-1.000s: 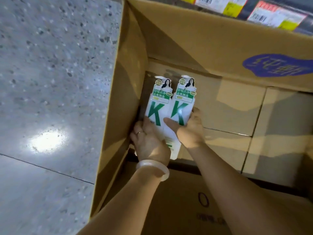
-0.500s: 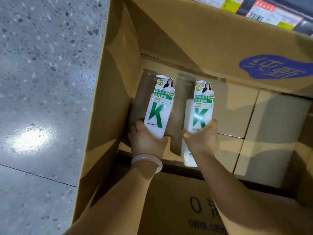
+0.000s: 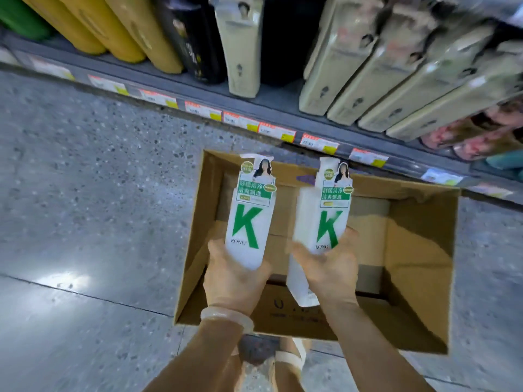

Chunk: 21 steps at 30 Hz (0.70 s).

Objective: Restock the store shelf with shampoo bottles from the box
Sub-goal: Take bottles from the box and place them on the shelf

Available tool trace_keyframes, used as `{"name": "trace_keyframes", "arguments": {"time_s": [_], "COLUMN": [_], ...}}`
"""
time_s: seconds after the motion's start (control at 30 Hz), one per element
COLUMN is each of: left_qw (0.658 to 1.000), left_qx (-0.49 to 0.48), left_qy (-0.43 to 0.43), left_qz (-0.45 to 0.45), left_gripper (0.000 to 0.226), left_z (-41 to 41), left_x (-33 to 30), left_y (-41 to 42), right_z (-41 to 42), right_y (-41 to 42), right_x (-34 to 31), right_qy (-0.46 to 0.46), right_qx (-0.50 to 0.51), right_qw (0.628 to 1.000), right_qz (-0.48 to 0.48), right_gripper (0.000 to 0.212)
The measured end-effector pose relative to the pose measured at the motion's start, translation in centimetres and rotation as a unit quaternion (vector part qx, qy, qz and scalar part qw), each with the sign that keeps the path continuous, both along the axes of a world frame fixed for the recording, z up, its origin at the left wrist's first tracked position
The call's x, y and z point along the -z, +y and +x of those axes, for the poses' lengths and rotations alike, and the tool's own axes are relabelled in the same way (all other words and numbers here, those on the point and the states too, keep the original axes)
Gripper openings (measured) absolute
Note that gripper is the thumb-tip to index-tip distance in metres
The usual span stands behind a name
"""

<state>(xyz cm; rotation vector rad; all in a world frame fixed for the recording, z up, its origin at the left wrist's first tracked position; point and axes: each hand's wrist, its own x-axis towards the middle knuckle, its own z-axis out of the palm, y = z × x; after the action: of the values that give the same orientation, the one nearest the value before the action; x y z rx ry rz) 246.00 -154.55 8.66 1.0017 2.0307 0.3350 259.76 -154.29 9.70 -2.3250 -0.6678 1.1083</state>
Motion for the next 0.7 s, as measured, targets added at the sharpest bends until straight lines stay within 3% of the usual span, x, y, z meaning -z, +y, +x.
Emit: {"name": "trace_keyframes", "arguments": {"time_s": [0.37,0.5,0.7], "left_qw": [0.974,0.931,0.859], "left_qx": [0.019,0.109,0.155], "left_qy": [-0.11,-0.161,-0.211], "left_qz": [0.196,0.31,0.44], "left_gripper": [0.051,0.053,0.052], "left_z": [8.8,11.8,15.6], "left_x": [-36.8,-49.0,-62.8], "left_y": [4.0,4.0,1.7], "right_z": [7.5,9.6,12.7], "right_y": [0.3,-1.1,-5.3], "right_x": [-38.4,-49.8,-63.8], "right_qy": [-0.062,-0.104,-0.136], "right_qx": [0.111,0.124,0.186], "right_qw": [0.958,0.922,0.872], "right_qz": [0.259,0.353,0.432], "right_gripper": [0.052,0.051,0.053]}}
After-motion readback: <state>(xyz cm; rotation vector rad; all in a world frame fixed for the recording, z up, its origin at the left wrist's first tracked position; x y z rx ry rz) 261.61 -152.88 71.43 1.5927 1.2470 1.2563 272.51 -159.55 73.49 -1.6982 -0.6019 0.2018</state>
